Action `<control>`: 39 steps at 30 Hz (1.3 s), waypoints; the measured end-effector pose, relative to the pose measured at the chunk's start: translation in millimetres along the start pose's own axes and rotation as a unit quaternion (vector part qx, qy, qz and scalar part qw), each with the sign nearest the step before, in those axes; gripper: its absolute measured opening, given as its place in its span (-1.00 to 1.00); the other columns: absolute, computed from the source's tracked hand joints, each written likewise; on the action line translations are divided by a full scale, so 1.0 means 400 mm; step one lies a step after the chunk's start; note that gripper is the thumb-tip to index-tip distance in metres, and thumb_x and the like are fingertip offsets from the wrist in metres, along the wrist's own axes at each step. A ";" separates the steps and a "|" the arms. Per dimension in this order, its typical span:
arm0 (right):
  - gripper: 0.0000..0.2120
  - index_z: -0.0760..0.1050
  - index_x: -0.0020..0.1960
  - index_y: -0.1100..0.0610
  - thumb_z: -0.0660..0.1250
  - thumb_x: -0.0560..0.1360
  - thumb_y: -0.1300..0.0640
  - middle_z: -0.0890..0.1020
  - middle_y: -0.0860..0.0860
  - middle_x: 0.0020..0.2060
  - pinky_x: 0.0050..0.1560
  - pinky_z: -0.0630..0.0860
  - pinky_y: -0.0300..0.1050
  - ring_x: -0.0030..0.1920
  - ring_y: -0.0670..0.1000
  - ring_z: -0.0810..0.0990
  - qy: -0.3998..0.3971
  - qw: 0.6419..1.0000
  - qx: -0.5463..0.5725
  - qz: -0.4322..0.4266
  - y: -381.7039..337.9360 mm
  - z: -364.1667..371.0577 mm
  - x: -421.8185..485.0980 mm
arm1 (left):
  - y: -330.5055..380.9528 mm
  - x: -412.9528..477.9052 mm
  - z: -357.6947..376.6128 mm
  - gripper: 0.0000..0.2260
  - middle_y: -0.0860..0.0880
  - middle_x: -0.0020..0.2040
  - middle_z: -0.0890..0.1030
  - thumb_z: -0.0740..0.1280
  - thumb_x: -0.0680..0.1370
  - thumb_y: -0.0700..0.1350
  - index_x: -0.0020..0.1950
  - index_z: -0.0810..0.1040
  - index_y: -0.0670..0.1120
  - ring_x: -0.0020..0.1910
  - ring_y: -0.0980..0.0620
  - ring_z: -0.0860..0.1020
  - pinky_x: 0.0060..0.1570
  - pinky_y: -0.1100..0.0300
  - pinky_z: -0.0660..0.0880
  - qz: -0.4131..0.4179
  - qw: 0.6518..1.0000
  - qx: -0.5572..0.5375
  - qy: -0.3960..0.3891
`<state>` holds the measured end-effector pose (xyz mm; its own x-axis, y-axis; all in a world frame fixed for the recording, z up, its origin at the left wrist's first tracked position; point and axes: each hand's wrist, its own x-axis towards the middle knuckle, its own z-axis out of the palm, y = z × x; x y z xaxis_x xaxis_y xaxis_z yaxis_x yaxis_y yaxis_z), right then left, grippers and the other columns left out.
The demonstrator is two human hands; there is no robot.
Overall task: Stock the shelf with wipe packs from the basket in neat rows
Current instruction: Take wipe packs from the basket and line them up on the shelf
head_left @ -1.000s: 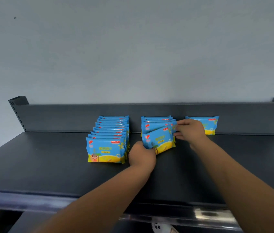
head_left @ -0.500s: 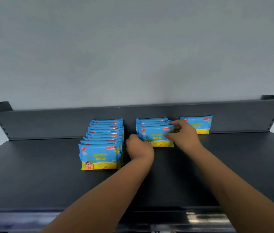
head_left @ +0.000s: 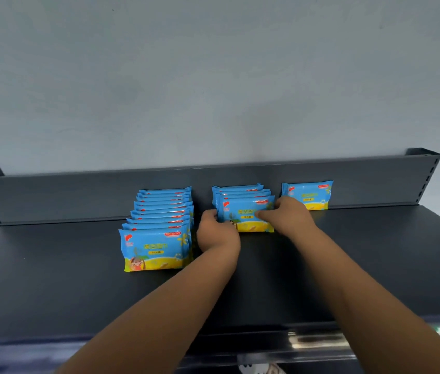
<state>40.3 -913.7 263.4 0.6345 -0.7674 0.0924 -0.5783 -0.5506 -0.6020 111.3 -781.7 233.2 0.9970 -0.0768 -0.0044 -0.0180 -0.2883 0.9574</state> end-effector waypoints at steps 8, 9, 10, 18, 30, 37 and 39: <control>-0.50 0.39 0.23 0.22 0.41 0.53 -0.15 0.54 0.03 -0.11 -0.12 0.49 -0.03 -0.15 0.00 0.53 0.005 0.982 0.176 0.071 -0.026 -0.029 -0.055 | 0.026 -0.075 -0.039 -0.62 -0.04 0.34 0.53 0.26 0.66 -0.16 0.49 0.40 -0.06 0.31 -0.08 0.53 0.19 0.13 0.48 0.005 0.999 -0.039 -0.032; -0.49 0.40 0.27 0.21 0.38 0.55 -0.15 0.56 0.03 -0.08 -0.10 0.48 -0.03 -0.11 0.02 0.54 0.016 0.979 0.191 0.071 -0.029 -0.045 -0.075 | 0.034 -0.093 -0.051 -0.63 -0.03 0.31 0.54 0.26 0.65 -0.15 0.47 0.41 -0.05 0.28 -0.08 0.55 0.21 0.05 0.53 0.021 0.998 -0.037 -0.049; -0.50 0.42 0.31 0.19 0.35 0.57 -0.16 0.57 0.01 -0.04 -0.08 0.46 -0.04 -0.06 0.02 0.55 0.030 0.977 0.202 0.062 -0.031 -0.061 -0.099 | 0.044 -0.113 -0.066 -0.67 -0.01 0.27 0.56 0.26 0.65 -0.12 0.43 0.43 -0.03 0.25 -0.06 0.57 0.21 -0.01 0.56 0.051 0.996 -0.032 -0.073; -0.63 0.52 0.37 -0.08 0.30 0.61 -0.16 0.59 -0.19 0.28 0.28 0.46 -0.16 0.27 -0.16 0.54 0.054 0.956 0.252 -0.138 -0.047 -0.061 -0.327 | 0.045 -0.165 -0.274 -0.51 -0.05 0.37 0.58 0.12 0.63 0.19 0.37 0.55 -0.09 0.47 -0.12 0.41 0.46 -0.01 0.32 0.435 0.835 0.331 -0.065; -0.60 0.44 0.45 -0.02 0.26 0.65 -0.10 0.49 -0.25 0.33 0.38 0.26 -0.39 0.44 -0.28 0.36 -0.025 0.914 0.208 -0.349 -0.187 0.073 -0.482 | -0.101 -0.218 -0.544 -0.46 -0.01 0.60 0.29 0.10 0.62 0.26 0.49 0.42 -0.02 0.63 -0.16 0.08 0.54 -0.23 0.11 0.318 0.838 0.433 0.093; -0.51 0.35 0.53 -0.02 0.19 0.65 -0.16 0.41 -0.12 0.50 0.48 0.21 -0.26 0.58 -0.16 0.21 -0.166 0.857 0.195 -0.446 -0.397 0.273 -0.625 | -0.258 -0.276 -0.836 -0.43 -0.01 0.66 0.13 0.08 0.63 0.28 0.54 0.36 0.00 0.65 -0.16 -0.04 0.55 -0.19 0.08 0.159 0.839 0.483 0.193; -0.47 0.31 0.55 -0.05 0.14 0.63 -0.21 0.35 -0.15 0.53 0.42 0.19 -0.29 0.60 -0.21 0.11 -0.214 0.835 0.175 -0.476 -0.456 0.343 -0.692 | -0.305 -0.300 -0.931 -0.42 -0.01 0.66 0.13 0.07 0.62 0.28 0.53 0.38 0.00 0.65 -0.15 -0.04 0.56 -0.18 0.08 0.112 0.833 0.492 0.224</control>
<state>40.4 -555.6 239.1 0.8900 0.1913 0.4139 0.4294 -0.6572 -0.6194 21.8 -381.7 224.4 0.8840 0.0672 0.4627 -0.0396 -0.9753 0.2174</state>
